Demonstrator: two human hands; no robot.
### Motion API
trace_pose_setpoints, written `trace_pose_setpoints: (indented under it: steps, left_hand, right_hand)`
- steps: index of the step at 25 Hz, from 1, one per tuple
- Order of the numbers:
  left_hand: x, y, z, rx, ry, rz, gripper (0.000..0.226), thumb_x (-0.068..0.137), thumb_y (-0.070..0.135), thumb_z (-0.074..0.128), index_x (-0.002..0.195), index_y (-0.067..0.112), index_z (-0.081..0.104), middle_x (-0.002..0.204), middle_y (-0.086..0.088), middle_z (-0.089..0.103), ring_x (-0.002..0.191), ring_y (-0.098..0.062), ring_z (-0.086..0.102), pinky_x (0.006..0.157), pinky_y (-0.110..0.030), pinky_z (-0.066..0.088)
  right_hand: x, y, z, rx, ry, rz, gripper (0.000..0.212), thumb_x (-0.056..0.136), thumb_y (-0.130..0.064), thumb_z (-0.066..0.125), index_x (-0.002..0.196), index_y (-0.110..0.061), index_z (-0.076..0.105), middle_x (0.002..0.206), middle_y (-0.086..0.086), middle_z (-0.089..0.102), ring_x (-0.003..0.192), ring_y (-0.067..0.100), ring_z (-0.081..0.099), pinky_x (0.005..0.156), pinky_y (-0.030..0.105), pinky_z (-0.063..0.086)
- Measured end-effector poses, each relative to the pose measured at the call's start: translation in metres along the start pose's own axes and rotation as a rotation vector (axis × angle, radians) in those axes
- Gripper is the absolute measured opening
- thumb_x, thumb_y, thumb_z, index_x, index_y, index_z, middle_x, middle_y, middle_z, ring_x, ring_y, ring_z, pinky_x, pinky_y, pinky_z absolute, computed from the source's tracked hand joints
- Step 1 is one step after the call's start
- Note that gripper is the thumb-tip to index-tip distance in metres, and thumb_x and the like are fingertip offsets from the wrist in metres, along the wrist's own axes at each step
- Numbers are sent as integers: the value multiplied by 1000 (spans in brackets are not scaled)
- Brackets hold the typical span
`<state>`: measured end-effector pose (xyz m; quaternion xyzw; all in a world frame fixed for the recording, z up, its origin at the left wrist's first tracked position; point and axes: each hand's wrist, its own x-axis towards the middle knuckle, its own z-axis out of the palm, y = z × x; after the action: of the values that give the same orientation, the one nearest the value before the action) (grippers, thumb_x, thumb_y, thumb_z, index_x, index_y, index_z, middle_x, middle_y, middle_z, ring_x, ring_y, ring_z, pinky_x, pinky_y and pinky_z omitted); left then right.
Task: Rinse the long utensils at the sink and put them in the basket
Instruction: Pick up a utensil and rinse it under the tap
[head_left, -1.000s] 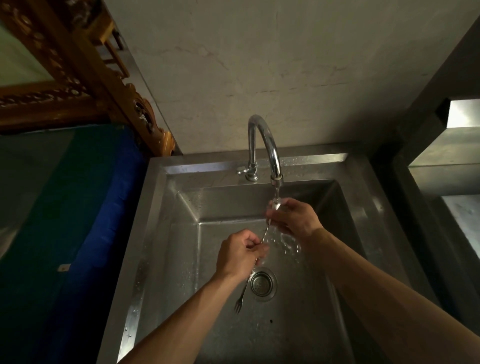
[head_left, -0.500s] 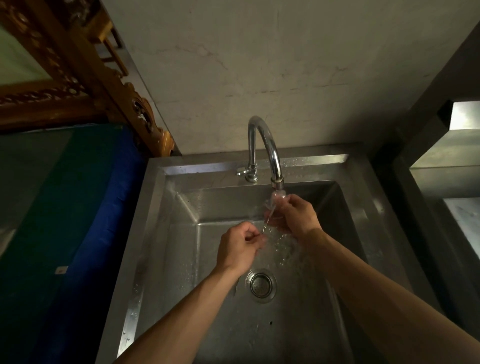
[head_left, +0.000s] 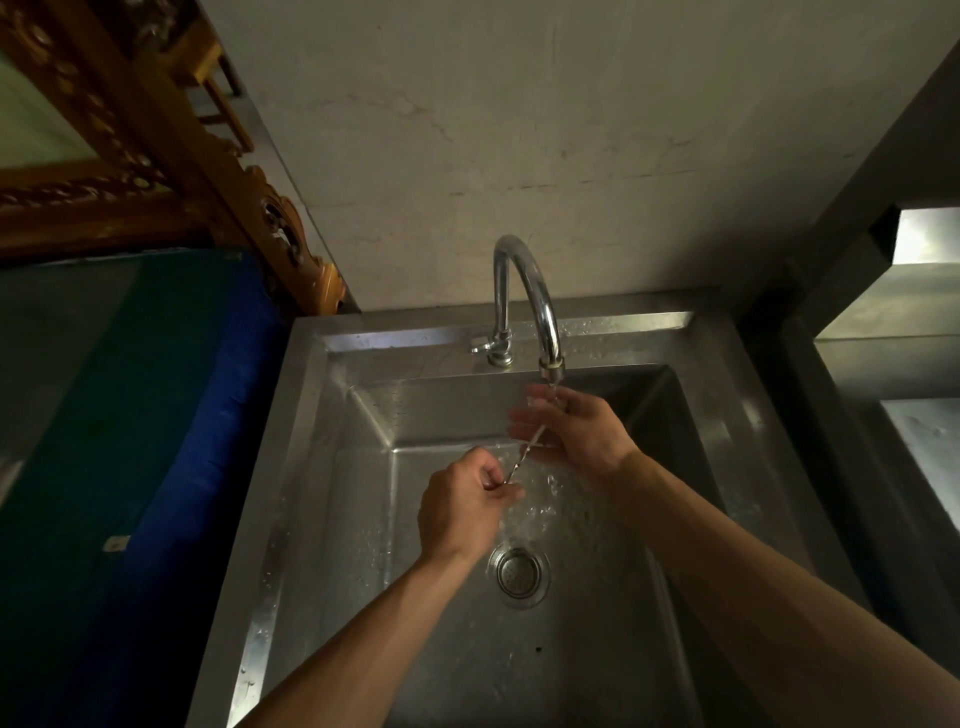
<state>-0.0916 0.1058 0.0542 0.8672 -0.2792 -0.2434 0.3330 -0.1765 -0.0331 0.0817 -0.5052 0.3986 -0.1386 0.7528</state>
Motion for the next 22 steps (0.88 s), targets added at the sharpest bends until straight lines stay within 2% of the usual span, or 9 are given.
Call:
trace_pose_setpoints:
  steps: [2,6,8,10,14,16,19,22]
  left_hand:
    - [3,0,-1,0,-4,-12,32,66,41,83,66,26,55,54,14,59,51,-4,54,57,-29,47]
    - [1,6,3,-22,-35,25,31,66,42,82,69,25,56,53,12,57,51,-6,51,57,-32,48]
    - [3,7,4,-28,-16,24,32,68,42,82,69,24,55,53,11,56,50,-8,50,57,-34,48]
    - [8,9,6,-47,-15,29,31,69,40,81,69,23,55,53,11,53,51,-10,48,57,-38,48]
    - [18,30,8,-45,35,116,29,72,41,79,71,26,54,52,12,53,50,-8,47,53,-33,44]
    - [25,43,8,-23,58,174,24,74,40,77,72,30,55,55,14,59,51,-4,51,54,-30,44]
    - [37,60,10,-46,57,246,7,79,35,75,82,33,69,77,13,73,71,-6,67,65,-30,53]
    - [42,74,16,-63,90,361,15,83,33,72,95,25,76,90,9,76,79,-7,69,72,-24,52]
  right_hand:
    - [-2,1,-1,94,-74,0,23,97,-10,54,120,-11,58,107,12,74,96,26,72,80,39,59]
    - [-3,2,-1,50,94,-8,32,103,-32,43,112,-9,63,93,8,77,85,26,75,70,37,60]
    - [-3,-2,-3,46,11,17,24,103,-28,44,115,-15,61,98,7,77,89,26,74,71,40,59]
    - [-5,-5,-7,45,-31,17,21,101,-23,48,116,-14,60,102,9,76,91,28,74,72,41,59]
    - [-9,-13,-17,88,93,3,35,99,-37,50,103,-7,67,95,14,76,87,30,74,77,42,59]
    - [-11,-17,-21,6,94,3,30,96,-31,56,105,-5,69,95,13,77,88,28,74,79,41,60]
    - [-11,-26,-32,-54,153,-42,23,92,-21,64,105,-3,71,93,13,77,87,26,75,76,37,60]
    - [-13,-34,-44,30,187,-48,20,85,-12,71,102,-2,72,92,15,77,88,26,74,82,39,59]
